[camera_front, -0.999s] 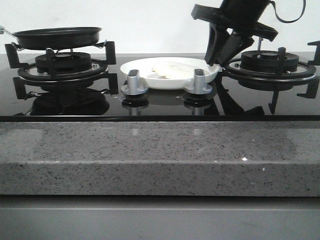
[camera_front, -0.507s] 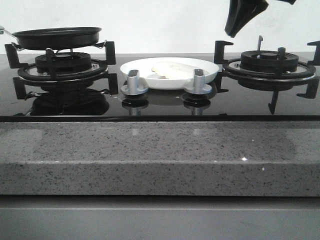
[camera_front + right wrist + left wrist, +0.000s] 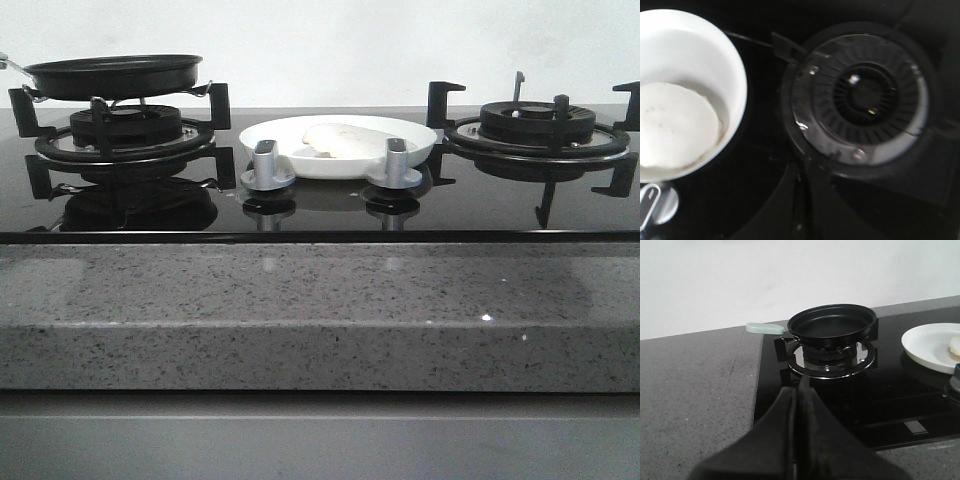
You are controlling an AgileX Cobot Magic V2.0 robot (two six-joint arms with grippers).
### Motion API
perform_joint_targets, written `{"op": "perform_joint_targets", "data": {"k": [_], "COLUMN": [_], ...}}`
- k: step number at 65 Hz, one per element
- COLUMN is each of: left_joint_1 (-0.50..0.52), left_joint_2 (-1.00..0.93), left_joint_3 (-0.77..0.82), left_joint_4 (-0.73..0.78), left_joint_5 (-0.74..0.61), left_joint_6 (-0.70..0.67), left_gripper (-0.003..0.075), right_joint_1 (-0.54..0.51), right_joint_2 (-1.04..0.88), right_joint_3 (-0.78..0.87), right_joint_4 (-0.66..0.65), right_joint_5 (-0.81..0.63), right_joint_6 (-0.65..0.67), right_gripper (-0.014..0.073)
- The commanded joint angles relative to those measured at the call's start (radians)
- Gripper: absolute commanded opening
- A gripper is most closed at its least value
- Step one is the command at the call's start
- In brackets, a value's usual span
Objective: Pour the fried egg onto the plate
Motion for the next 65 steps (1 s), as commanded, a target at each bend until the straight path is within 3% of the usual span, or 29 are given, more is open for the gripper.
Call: {"op": "perform_joint_targets", "data": {"k": [1, 51, 65], "left_joint_1": [-0.010, -0.010, -0.010], "left_joint_2": [0.010, 0.010, 0.010], "left_joint_3": [-0.027, -0.027, -0.027], "left_joint_4": [-0.015, -0.015, -0.015], "left_joint_5": [-0.086, -0.084, -0.084], "left_joint_6": [-0.007, -0.007, -0.007], "left_gripper": [-0.0019, -0.0019, -0.0019], "right_joint_1": [-0.008, -0.008, -0.008], "right_joint_2": [-0.123, -1.025, -1.306], "right_joint_3": [0.052, 1.120, 1.335], "right_joint_4": [-0.044, -0.033, -0.033], "right_joint_5": [-0.075, -0.665, -0.702], "right_joint_6": [0.024, 0.043, 0.043], "right_gripper": [-0.0068, -0.0068, -0.0068]}}
